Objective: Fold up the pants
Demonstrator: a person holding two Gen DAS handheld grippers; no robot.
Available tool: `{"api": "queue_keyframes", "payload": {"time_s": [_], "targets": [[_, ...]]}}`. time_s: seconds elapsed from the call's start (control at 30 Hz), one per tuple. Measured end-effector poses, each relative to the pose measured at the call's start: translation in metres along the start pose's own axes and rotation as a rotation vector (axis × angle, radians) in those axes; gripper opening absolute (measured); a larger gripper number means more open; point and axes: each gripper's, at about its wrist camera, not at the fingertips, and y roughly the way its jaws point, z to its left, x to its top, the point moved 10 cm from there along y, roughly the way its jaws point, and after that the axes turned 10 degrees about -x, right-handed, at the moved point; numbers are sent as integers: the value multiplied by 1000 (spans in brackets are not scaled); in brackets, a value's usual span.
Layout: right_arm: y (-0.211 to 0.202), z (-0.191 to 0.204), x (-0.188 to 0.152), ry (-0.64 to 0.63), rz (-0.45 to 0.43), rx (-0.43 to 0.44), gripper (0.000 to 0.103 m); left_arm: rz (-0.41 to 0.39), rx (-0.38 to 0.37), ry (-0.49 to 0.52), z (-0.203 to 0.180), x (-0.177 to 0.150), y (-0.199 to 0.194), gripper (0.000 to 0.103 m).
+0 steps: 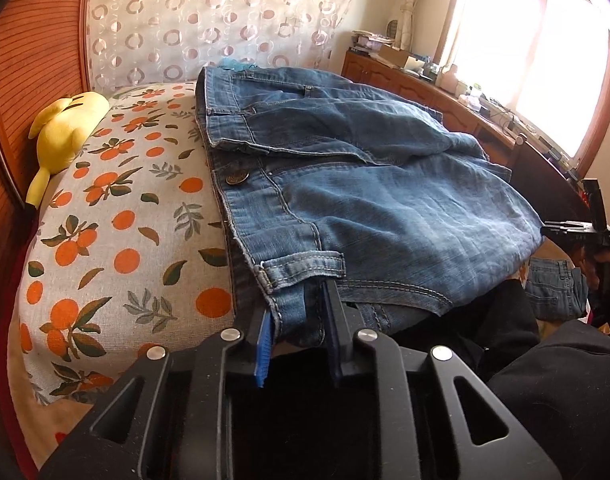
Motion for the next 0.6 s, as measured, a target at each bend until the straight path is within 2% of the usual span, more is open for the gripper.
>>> {"api": "queue_keyframes", "payload": {"time_s": [0.1, 0.3, 0.33, 0.37, 0.4, 0.5, 0.6], "targets": [[5, 3, -5, -24, 25, 7, 56, -2, 0, 0, 0, 0, 0, 22], [0, 2, -1, -34, -7, 24, 55, 1, -1, -6, 0, 0, 0, 22], [-2, 2, -1, -38, -15, 28, 38, -1, -1, -5, -1, 1, 0, 22], [-2, 0, -2, -39, -17, 24, 28, -3, -1, -5, -1, 1, -1, 20], [-3, -4, -2, -42, -14, 14, 11, -5, -8, -3, -2, 2, -2, 17], [-12, -7, 3, -41, -62, 3, 3, -20, -17, 1, -5, 5, -5, 11], [-31, -15, 15, -5, -129, -14, 2, -56, -26, -4, -8, 13, -16, 9]]}}
